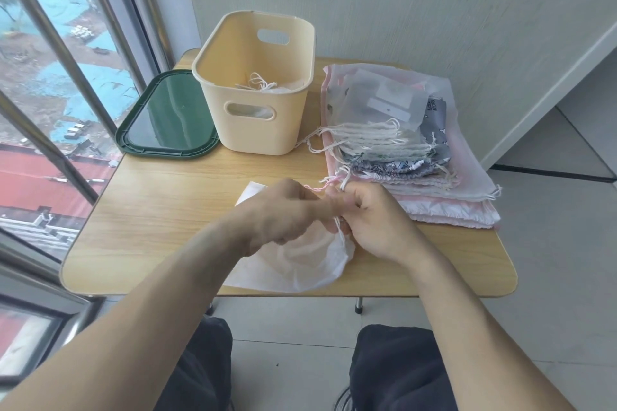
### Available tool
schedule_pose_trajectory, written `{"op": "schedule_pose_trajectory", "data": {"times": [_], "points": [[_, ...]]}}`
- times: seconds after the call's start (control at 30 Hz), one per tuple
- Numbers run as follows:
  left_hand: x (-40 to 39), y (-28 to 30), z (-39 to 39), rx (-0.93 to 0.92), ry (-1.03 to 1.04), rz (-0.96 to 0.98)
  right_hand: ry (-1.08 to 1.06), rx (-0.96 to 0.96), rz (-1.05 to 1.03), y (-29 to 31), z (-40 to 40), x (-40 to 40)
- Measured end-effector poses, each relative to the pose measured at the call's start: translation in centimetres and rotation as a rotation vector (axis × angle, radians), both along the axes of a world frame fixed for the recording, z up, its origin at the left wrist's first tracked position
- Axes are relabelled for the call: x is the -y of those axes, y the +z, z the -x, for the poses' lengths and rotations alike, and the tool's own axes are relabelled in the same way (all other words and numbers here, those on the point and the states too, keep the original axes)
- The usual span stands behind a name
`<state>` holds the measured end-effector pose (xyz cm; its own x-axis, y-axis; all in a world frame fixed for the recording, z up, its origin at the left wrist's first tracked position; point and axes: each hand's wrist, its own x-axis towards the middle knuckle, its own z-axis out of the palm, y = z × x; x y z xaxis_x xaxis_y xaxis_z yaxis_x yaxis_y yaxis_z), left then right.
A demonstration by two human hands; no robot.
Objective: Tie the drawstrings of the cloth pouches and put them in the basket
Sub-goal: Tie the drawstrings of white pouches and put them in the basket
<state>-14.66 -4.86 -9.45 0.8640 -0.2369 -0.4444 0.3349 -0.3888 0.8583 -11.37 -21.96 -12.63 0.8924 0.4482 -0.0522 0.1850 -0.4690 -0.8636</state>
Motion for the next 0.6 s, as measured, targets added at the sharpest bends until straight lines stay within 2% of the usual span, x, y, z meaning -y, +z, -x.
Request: {"op": "schedule_pose_trajectory", "data": {"times": [0.07,0.2,0.33,0.5,0.6], "points": [[0.32,-0.33,0.25,0.124,0.025,-0.1,-0.012,0.004,-0.003,-0.09,-0.07,0.07],[0.48,-0.6,0.29,0.162,0.079,-0.049,-0.044,-0.029,-0.014,0.19,-0.33,0.4],[1.13,-0.67,0.43,0.199,0.128,-0.086,-0.064,-0.063,-0.042,0.72,-0.43,0.87],[0.4,-0.51,0.14,0.238,0.107,-0.276,-0.039,-0.1,-0.068,0.85,-0.46,0.87],[0.65,-0.75,0.33,0.408,0.146,-0.51,-0.03,-0.087,-0.066,0.46,-0.34,0.45]]}}
